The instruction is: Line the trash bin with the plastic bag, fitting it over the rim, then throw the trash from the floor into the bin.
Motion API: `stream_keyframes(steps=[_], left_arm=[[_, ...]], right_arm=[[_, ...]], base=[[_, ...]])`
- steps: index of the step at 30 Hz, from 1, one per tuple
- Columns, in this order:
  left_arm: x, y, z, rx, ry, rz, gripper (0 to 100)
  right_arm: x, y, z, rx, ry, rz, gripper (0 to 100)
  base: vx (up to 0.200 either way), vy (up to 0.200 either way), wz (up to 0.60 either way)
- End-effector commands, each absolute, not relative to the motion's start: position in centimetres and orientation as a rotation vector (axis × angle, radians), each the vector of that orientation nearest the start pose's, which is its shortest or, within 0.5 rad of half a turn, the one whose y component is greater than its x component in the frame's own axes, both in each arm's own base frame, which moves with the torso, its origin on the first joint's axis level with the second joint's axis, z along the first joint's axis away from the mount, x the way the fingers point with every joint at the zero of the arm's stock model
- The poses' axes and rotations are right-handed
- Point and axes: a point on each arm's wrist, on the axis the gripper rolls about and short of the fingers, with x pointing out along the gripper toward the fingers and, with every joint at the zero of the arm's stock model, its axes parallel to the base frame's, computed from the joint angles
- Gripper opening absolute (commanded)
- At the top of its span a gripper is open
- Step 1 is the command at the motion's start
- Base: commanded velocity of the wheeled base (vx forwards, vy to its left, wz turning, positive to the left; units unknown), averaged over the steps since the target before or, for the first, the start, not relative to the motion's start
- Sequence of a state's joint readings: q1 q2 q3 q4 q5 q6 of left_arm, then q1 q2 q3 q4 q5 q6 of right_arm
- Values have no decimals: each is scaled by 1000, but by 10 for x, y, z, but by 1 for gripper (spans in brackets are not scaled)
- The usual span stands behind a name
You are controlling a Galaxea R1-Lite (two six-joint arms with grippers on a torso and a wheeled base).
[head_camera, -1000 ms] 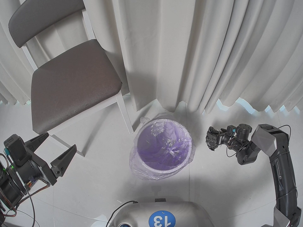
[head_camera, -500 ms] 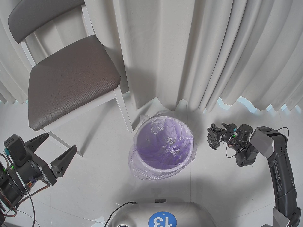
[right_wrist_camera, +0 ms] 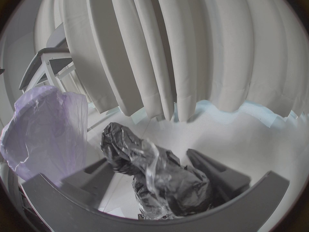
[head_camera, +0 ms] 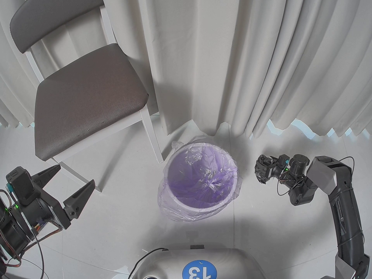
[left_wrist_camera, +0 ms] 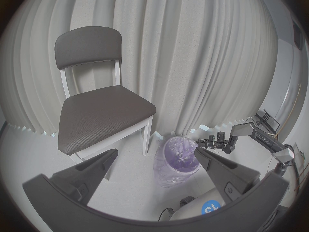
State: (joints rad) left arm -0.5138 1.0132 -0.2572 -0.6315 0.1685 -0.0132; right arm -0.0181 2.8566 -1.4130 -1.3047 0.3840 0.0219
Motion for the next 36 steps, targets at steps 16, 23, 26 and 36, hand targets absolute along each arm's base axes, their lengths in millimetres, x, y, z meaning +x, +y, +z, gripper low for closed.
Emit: stream_keyframes(steps=[16, 23, 26, 36], left_arm=[[108, -57, 175, 44, 128, -345, 100], [107, -57, 174, 42, 129, -372, 100], [106, -57, 172, 44, 135, -397, 100], [107, -57, 170, 45, 146, -390, 100]], right_arm=[[484, -1, -92, 30, 84, 357, 0], [484, -1, -90, -18, 49, 363, 0], [484, -1, -90, -37, 54, 327, 0], [477, -6, -83, -41, 55, 278, 0]], base=[[0, 0, 0], [0, 0, 0], [0, 0, 0], [0, 0, 0]])
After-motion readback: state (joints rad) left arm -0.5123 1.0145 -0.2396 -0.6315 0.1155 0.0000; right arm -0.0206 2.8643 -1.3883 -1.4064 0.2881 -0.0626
